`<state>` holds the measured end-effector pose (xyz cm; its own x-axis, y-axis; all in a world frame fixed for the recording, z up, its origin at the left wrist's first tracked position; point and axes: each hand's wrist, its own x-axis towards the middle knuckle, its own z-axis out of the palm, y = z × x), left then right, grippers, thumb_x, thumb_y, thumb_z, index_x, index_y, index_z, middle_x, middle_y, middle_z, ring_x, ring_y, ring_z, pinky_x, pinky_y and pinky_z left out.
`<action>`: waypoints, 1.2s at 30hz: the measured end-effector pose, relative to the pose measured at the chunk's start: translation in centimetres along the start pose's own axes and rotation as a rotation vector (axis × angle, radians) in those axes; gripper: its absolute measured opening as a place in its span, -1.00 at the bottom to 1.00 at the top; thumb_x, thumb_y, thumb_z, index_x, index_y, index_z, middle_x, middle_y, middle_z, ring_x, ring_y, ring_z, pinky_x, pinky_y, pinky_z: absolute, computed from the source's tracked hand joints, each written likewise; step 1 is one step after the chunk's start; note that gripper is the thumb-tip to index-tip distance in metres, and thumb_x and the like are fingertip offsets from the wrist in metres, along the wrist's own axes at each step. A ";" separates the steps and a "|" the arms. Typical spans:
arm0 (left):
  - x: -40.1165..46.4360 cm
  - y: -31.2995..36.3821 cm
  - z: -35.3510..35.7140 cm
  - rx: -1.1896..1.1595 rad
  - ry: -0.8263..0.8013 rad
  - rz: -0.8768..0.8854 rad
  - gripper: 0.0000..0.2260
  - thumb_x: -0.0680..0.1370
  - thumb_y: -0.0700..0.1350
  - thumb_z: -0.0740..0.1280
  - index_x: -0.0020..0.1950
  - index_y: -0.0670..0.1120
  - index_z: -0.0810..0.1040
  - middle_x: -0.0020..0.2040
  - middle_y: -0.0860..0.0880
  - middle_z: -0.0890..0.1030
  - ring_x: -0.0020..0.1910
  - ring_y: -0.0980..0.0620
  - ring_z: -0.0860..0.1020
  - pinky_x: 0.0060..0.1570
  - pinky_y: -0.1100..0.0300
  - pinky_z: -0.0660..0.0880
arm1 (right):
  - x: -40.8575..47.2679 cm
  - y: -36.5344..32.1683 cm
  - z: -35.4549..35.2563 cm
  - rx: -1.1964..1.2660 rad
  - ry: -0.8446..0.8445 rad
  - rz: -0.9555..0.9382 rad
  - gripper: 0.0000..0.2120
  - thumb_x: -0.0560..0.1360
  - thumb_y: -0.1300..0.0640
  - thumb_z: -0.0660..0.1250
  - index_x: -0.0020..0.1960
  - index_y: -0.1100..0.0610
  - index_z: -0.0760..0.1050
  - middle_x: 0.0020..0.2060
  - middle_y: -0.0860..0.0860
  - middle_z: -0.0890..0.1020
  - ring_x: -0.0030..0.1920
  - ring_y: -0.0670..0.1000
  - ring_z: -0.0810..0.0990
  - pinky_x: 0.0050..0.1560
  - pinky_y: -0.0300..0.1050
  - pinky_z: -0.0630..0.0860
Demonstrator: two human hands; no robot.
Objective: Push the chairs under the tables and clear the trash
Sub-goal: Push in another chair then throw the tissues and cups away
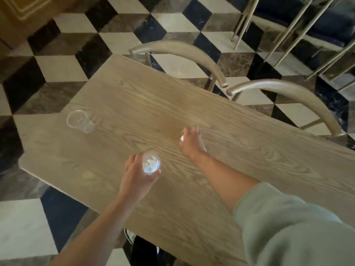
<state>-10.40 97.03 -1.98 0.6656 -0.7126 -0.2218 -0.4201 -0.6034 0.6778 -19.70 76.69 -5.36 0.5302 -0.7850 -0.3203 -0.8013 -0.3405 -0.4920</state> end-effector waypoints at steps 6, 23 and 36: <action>1.9 -6.6 -8.5 -0.077 0.026 -0.060 -0.42 0.34 -0.08 0.53 0.34 0.01 0.49 0.16 -0.02 0.45 0.24 -0.07 0.40 0.16 0.10 0.37 | -6.2 -12.6 4.7 0.338 -0.134 -0.123 -0.85 0.47 0.33 0.41 -0.05 0.14 0.69 -0.20 0.13 0.72 -0.18 0.16 0.65 -0.10 -0.04 0.51; 7.6 -21.3 -27.6 -0.091 0.116 -0.078 -0.43 0.43 0.00 0.50 0.39 -0.04 0.42 0.22 -0.01 0.44 0.25 -0.02 0.37 0.17 0.19 0.29 | -3.9 -42.3 11.8 -0.132 -0.460 -0.661 -0.67 0.51 0.35 0.27 0.23 0.16 0.60 0.17 0.09 0.60 0.14 0.08 0.57 0.18 -0.07 0.47; 19.7 -27.0 -37.1 -0.002 0.017 0.001 -0.48 0.45 0.00 0.51 0.37 0.00 0.45 0.30 0.02 0.47 0.31 -0.01 0.38 0.31 0.09 0.41 | 3.1 -51.7 17.8 -0.037 0.011 -0.659 -0.78 0.46 0.20 0.52 0.10 0.08 0.70 -0.10 0.00 0.74 -0.08 0.03 0.61 -0.12 -0.16 0.48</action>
<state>36.91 112.61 1.34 0.6753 -0.7072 -0.2091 -0.4198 -0.6018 0.6794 28.34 101.04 4.69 0.9106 -0.4108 0.0466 -0.3186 -0.7692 -0.5539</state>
